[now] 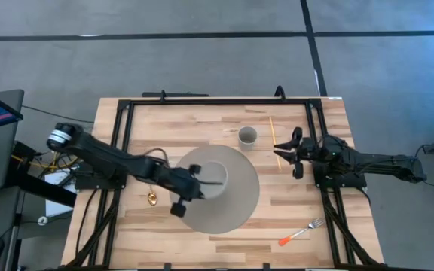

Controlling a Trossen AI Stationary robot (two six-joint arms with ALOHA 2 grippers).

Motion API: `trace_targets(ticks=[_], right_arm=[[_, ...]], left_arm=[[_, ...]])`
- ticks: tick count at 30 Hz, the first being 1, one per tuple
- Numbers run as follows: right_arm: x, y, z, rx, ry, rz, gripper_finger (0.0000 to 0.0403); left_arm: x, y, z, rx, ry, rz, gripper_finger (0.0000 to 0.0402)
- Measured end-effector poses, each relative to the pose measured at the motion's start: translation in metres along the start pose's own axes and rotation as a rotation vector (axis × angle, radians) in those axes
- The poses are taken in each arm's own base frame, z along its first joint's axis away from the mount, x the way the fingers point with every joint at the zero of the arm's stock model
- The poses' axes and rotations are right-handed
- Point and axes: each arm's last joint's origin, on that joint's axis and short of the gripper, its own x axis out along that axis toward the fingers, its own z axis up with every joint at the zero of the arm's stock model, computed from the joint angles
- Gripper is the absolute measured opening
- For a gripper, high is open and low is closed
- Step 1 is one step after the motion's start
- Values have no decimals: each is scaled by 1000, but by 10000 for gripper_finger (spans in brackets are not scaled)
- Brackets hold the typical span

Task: Pick & Place Utensil
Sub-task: Put the gray bowl on the gray table mat

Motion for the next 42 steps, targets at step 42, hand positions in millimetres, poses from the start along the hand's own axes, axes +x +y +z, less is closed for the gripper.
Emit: trace_targets(ticks=[42], right_arm=[[0,1,9,23,-93,8,91]], left_arm=[[36,-26,-26,-153,-59,-64,87]])
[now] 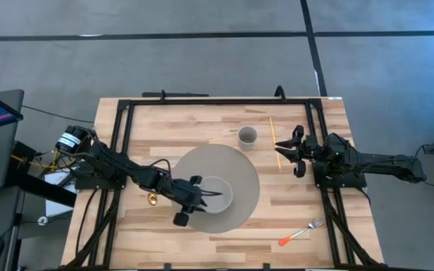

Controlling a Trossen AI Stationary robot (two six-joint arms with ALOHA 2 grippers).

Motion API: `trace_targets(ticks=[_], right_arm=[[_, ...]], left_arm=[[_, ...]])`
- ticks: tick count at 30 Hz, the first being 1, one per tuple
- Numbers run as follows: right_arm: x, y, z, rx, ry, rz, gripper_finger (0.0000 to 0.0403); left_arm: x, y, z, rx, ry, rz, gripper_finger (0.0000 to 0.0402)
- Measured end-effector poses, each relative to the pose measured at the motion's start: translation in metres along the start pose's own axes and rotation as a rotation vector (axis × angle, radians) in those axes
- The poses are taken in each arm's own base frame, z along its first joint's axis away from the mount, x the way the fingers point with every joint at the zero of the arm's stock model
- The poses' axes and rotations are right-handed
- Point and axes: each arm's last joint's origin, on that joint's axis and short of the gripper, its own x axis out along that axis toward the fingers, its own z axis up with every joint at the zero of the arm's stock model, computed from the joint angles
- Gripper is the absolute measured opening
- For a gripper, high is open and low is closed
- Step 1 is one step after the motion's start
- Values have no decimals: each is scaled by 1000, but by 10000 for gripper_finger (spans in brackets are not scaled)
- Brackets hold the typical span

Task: Pick & Place Utensil
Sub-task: Put the gray bowl on the gray table mat, then put the green spoon into the gray bowl

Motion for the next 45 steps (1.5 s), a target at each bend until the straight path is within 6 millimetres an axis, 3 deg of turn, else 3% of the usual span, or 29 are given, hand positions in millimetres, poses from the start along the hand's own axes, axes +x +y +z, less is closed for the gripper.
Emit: trace_targets(ticks=[14,23,28,33,38,45], right_arm=[[0,1,1,113,-4,17,91],[5,22,21,40,-126,182,91],[20,39,39,-7,-75,207,91],[43,59,52,-78,-2,215,91],[62,72,53,-150,58,246,91],[80,76,53,-166,102,229,91]], left_arm=[[-8,-6,11,16,-83,-20,143],[-72,-5,47,26,-317,58,141],[-101,-1,52,-18,-388,116,140],[-115,4,30,-263,-283,223,140],[-125,7,-11,-534,-52,327,140],[-135,19,-66,-844,125,583,140]])
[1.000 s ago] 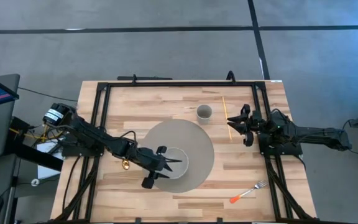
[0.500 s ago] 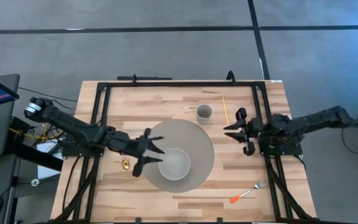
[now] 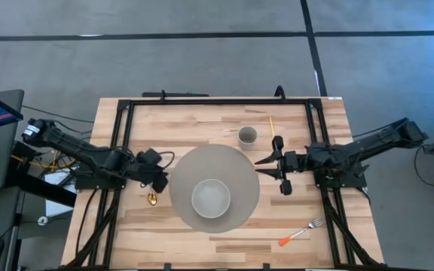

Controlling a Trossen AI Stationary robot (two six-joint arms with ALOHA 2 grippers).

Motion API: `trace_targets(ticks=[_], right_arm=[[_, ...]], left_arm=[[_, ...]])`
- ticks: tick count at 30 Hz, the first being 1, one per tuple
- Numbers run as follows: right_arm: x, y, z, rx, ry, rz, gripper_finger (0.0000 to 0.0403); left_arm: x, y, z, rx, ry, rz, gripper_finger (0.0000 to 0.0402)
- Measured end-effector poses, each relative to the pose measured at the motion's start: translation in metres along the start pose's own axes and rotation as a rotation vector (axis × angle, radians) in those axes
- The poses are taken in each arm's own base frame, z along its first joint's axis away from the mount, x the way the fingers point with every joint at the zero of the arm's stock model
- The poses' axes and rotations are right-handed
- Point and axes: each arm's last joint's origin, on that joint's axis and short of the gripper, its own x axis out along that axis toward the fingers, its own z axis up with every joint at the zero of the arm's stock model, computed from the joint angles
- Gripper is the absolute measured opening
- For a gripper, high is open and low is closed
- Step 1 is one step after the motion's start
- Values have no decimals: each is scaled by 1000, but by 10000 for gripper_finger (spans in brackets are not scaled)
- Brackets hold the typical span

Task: Pick & Place Utensil
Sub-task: Put the green spoon into the gray bowl

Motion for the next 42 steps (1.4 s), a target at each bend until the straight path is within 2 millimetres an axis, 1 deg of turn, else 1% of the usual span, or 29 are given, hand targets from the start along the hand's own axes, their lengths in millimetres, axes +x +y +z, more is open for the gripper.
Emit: trace_targets(ticks=[5,8,11,13,16,20,25,30,35,39,42], right_arm=[[5,-4,2,-1,4,-24,91],[5,-6,1,-1,11,-34,91],[6,-8,0,-3,21,-41,91],[5,-8,0,-3,21,-41,91],[5,-8,0,-3,22,-41,91],[5,-8,1,-2,14,-41,91],[5,-8,2,0,1,-43,91],[5,-8,2,0,-2,-43,91],[5,-8,3,1,-6,-43,91],[5,-8,3,1,-6,-43,91],[5,-8,3,1,-6,-43,91]], left_arm=[[18,31,-12,-221,60,186,140],[28,43,-18,-306,134,229,140],[34,51,-23,-374,223,258,140],[37,52,-24,-394,270,261,140],[38,53,-23,-409,286,264,140],[33,52,-18,-455,297,276,140],[29,54,-21,-519,347,328,140],[35,54,-21,-556,312,385,140],[50,58,-34,-586,362,482,140],[54,54,-30,-562,370,496,139],[54,53,-28,-518,358,486,125]])
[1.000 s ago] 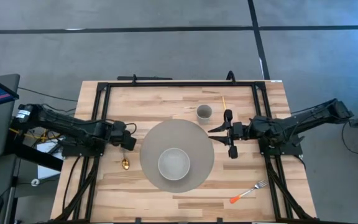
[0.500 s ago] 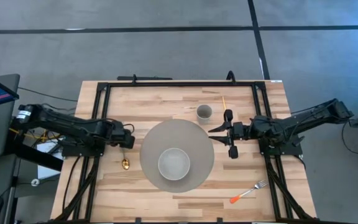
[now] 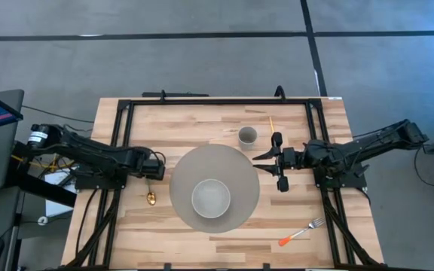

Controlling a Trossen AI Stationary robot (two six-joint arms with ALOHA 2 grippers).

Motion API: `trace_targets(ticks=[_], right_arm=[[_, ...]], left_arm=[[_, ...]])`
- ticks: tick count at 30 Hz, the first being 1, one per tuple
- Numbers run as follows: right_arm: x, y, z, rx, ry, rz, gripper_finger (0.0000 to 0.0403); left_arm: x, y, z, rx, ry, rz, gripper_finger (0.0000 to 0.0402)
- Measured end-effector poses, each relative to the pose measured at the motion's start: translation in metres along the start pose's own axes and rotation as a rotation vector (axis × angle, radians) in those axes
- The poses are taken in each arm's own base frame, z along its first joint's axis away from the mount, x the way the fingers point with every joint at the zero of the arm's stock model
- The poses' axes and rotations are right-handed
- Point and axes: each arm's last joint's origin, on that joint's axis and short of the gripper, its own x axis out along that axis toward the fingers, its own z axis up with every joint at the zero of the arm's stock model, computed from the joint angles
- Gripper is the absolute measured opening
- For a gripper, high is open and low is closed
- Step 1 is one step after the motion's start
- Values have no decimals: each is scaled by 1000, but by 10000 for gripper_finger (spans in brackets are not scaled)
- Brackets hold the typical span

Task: Pick & Place Utensil
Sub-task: Put the green spoon into the gray bowl

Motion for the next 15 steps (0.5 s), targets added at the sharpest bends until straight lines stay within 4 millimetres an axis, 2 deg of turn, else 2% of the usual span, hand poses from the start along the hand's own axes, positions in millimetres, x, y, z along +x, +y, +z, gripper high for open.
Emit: trace_targets(ticks=[7,15], right_arm=[[1,-4,0,0,2,-21,91],[1,-10,-1,-1,5,-51,91]], left_arm=[[-1,-2,1,55,-11,-20,40],[-9,-3,4,68,-70,-125,50]])
